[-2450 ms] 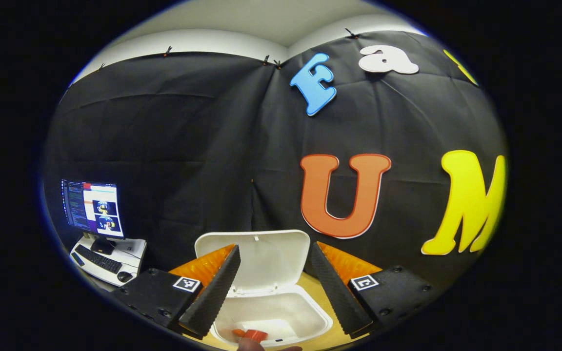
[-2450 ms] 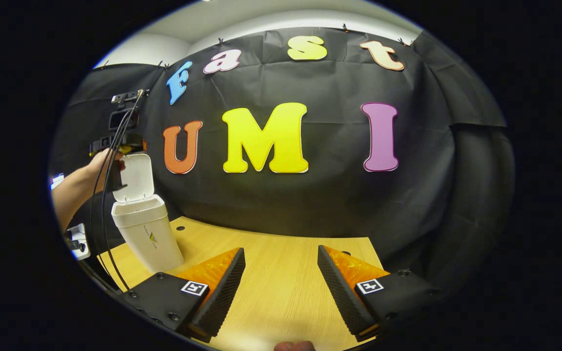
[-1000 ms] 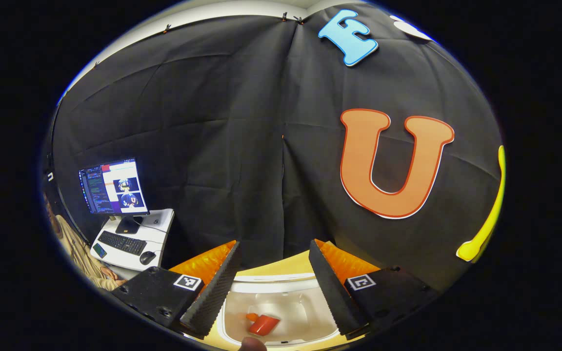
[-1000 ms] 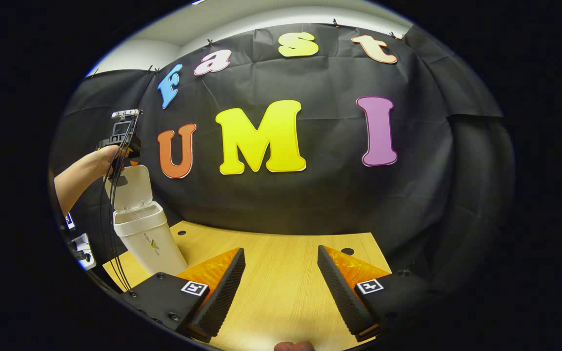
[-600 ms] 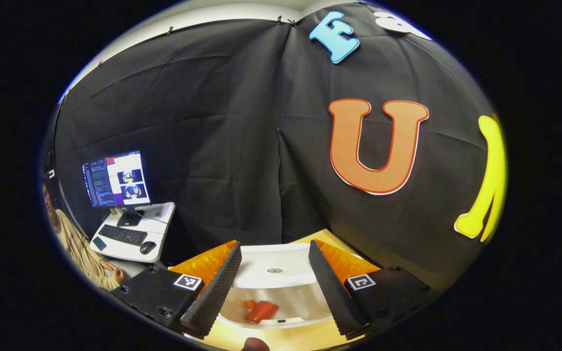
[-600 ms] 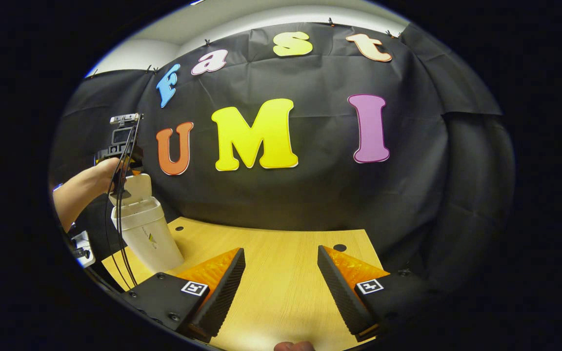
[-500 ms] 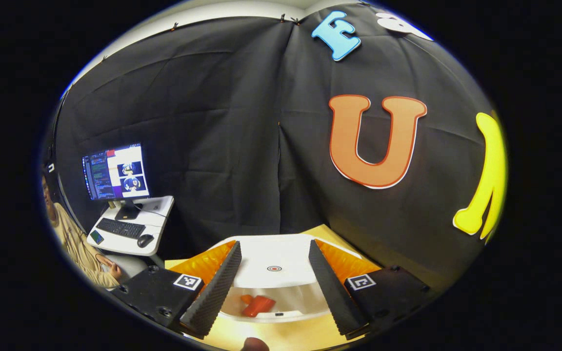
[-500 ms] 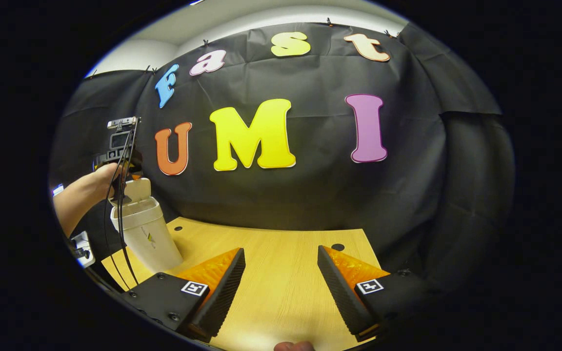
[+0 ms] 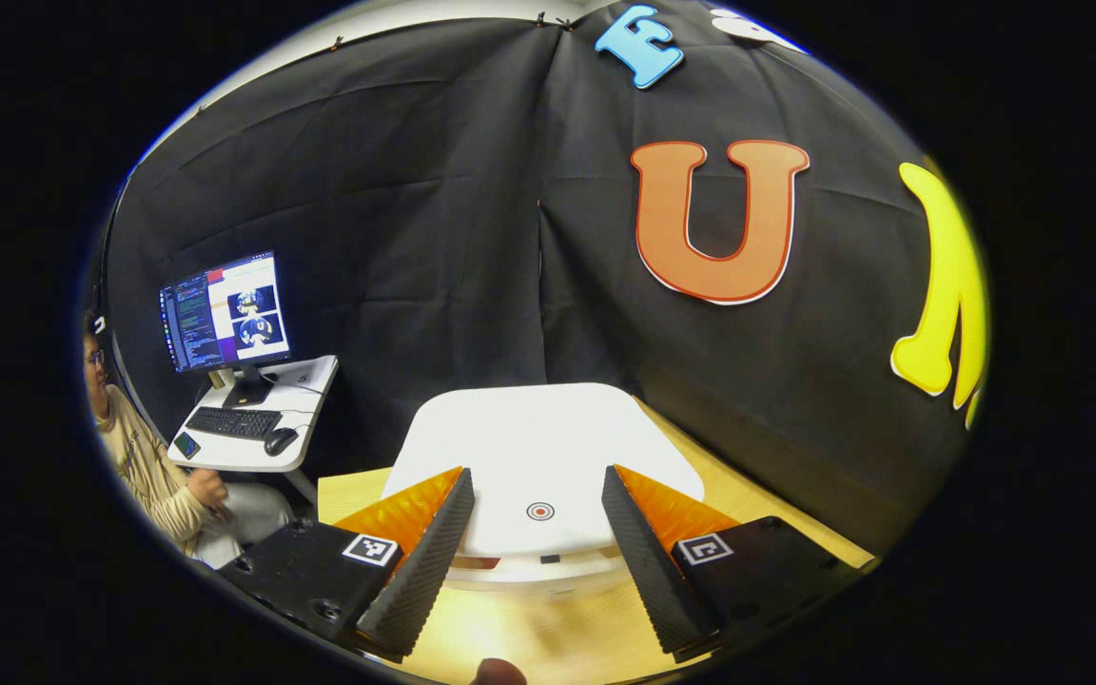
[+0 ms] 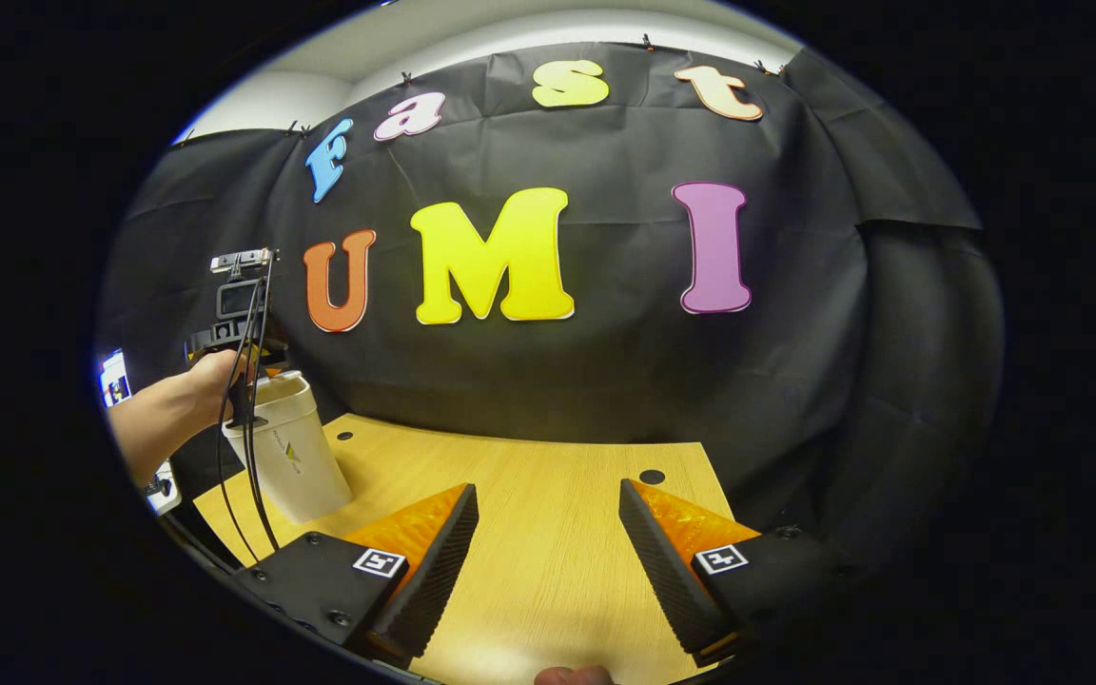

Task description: Press the lid of the desktop garbage bin to open it, pick up the crumpled paper on the desktop and throw it into the bin, then pick up the pop can on the desktop and drop it into the bin, and finally close the garbage bin lid.

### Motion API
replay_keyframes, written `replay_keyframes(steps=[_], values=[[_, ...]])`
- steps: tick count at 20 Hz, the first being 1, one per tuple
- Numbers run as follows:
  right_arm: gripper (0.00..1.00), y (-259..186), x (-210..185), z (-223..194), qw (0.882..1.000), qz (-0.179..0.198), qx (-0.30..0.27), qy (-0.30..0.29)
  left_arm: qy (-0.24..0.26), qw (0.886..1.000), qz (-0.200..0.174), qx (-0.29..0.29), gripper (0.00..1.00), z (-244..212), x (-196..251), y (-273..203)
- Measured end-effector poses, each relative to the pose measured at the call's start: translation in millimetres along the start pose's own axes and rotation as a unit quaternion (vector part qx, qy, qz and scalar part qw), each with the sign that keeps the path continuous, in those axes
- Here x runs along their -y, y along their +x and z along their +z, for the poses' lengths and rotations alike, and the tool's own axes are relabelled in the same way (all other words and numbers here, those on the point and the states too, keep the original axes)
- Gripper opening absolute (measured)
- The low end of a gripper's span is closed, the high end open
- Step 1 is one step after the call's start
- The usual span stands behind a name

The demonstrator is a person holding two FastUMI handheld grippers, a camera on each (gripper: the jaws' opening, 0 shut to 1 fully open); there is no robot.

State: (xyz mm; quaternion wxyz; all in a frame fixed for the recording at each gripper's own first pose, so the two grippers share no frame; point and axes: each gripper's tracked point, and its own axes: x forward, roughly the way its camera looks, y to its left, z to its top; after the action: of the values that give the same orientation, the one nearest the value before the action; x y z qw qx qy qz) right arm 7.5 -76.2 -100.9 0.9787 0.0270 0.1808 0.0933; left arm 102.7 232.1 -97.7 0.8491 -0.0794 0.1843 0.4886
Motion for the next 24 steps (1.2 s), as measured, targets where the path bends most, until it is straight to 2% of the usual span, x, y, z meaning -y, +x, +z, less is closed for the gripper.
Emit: replay_keyframes(steps=[4, 5, 11, 14, 16, 18, 21, 24], values=[[0.94, 0, -1, -4, 1.0, 0.001, -0.004, 0.003, -0.003, 1.0, -0.001, -0.03, 0.9, -24, 2, 3], [0.94, 1, -2, -8, 1.0, 0.003, -0.009, 0.005, 0.001, 1.0, -0.002, -0.014, 0.91, -16, 3, 2], [0.94, 4, -2, -17, 1.0, 0.008, -0.017, 0.021, 0.009, 1.0, -0.009, -0.017, 0.9, -30, 5, 3], [0.94, 11, -1, -31, 0.999, 0.011, -0.035, 0.038, -0.01, 1.0, -0.023, 0.005, 0.88, -31, 6, 3], [0.94, 13, -2, -30, 0.998, 0.015, -0.037, 0.041, 0.01, 0.999, -0.025, 0.02, 0.89, -23, 7, 0], [0.94, 15, -7, -21, 0.999, 0.019, -0.025, 0.031, 0.006, 0.999, -0.027, 0.039, 0.88, -22, 7, 0], [0.94, 19, -14, -9, 0.999, 0.022, -0.006, 0.025, 0.002, 0.997, -0.056, 0.054, 0.89, -17, 9, -1], [0.94, 20, -27, 3, 1.0, 0.028, 0.013, -0.001, -0.016, 0.992, -0.104, 0.074, 0.92, -1, 12, -16]])
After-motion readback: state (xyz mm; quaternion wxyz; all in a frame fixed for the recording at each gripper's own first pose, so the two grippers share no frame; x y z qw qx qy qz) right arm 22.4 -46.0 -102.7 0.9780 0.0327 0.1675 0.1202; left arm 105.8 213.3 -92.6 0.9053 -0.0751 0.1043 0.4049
